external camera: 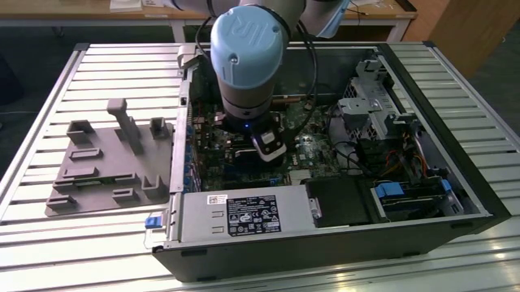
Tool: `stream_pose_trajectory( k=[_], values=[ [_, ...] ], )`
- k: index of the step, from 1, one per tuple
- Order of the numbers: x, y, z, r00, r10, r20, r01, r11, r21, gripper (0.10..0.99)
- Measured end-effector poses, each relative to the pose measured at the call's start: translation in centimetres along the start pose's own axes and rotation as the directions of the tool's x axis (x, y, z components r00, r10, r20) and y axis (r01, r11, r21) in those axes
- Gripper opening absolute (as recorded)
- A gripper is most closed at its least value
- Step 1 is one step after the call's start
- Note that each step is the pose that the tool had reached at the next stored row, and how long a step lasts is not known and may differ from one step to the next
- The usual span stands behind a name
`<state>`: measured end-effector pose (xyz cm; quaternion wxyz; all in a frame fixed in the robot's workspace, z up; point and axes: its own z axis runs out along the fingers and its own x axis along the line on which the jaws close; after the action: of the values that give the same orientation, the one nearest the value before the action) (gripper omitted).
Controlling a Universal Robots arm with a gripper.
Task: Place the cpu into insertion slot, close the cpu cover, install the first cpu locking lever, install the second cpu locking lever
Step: 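Install the second cpu locking lever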
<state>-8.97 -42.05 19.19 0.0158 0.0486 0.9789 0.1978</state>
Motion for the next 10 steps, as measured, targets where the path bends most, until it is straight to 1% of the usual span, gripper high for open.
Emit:
stream_pose_trajectory(
  k=[2, 4, 10],
  values=[
    [0.01, -0.06, 0.15, 1.0000, 0.001, -0.0009, -0.001, 1.0000, -0.009, 0.102],
    [0.02, -0.13, 0.31, 1.0000, 0.001, -0.0013, -0.001, 0.9999, -0.015, 0.102],
    [0.08, -0.26, 0.61, 1.0000, 0.001, -0.0017, -0.001, 0.9998, -0.018, 0.102]
  ],
)
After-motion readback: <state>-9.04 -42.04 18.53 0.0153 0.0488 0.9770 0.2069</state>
